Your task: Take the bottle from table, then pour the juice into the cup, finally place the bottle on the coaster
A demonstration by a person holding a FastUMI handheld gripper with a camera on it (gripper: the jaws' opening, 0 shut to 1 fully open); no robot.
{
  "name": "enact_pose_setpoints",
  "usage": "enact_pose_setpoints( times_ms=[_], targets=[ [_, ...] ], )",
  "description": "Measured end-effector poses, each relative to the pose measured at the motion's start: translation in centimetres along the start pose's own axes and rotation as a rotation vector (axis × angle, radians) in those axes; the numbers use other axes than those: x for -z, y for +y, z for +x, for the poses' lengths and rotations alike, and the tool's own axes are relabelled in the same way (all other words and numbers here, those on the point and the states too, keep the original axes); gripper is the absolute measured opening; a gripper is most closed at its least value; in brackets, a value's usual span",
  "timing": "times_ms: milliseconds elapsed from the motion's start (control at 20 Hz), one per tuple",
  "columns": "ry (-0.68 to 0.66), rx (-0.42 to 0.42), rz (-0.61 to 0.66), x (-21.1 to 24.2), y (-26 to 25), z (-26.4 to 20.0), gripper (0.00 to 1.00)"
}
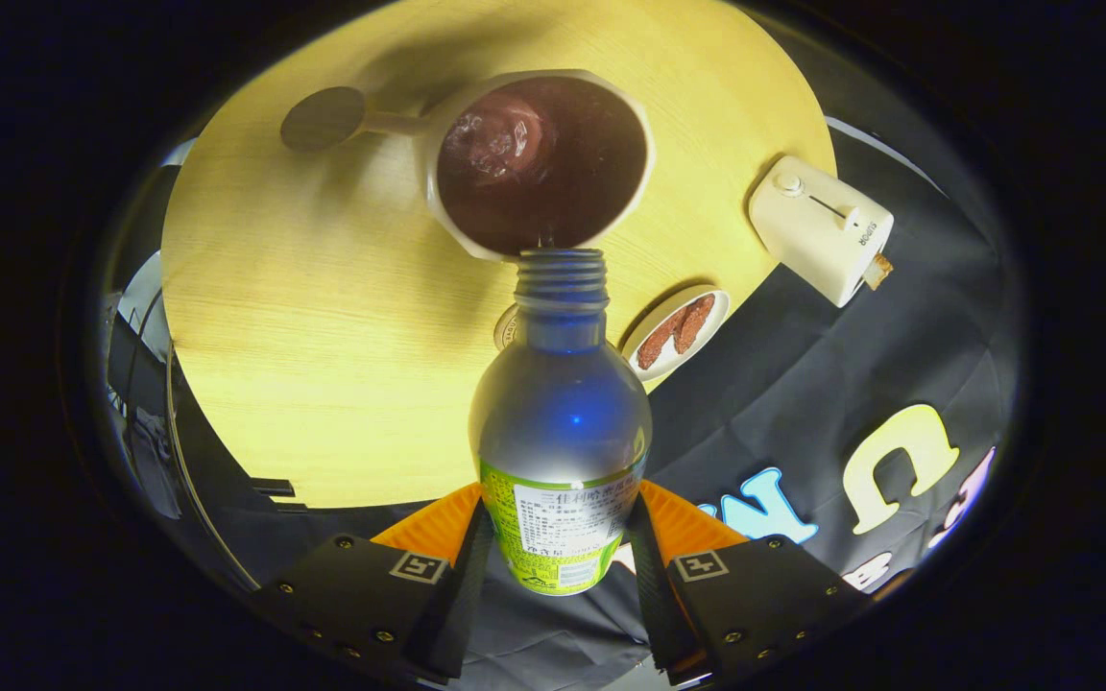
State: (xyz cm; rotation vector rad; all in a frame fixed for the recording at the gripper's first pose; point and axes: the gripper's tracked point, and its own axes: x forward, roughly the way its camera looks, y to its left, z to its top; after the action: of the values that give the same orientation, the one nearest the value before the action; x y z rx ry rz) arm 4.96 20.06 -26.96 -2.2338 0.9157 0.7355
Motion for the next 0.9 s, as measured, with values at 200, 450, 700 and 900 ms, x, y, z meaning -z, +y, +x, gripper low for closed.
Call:
enact_pose_setpoints(
  times_ms=[200, 450, 700, 900],
  targets=[
    [0.002, -0.002, -0.002, 0.3, 0.3, -0.2, 0.7],
    [0.011, 0.005, 0.012, 0.9, 0.2, -0.4, 0.7],
    [0.01, 0.023, -0.008, 0.3, -0.3, -0.8, 0.7],
    [0.024, 0.036, -0.016, 0.3, -0.6, -0.8, 0.7]
  ],
)
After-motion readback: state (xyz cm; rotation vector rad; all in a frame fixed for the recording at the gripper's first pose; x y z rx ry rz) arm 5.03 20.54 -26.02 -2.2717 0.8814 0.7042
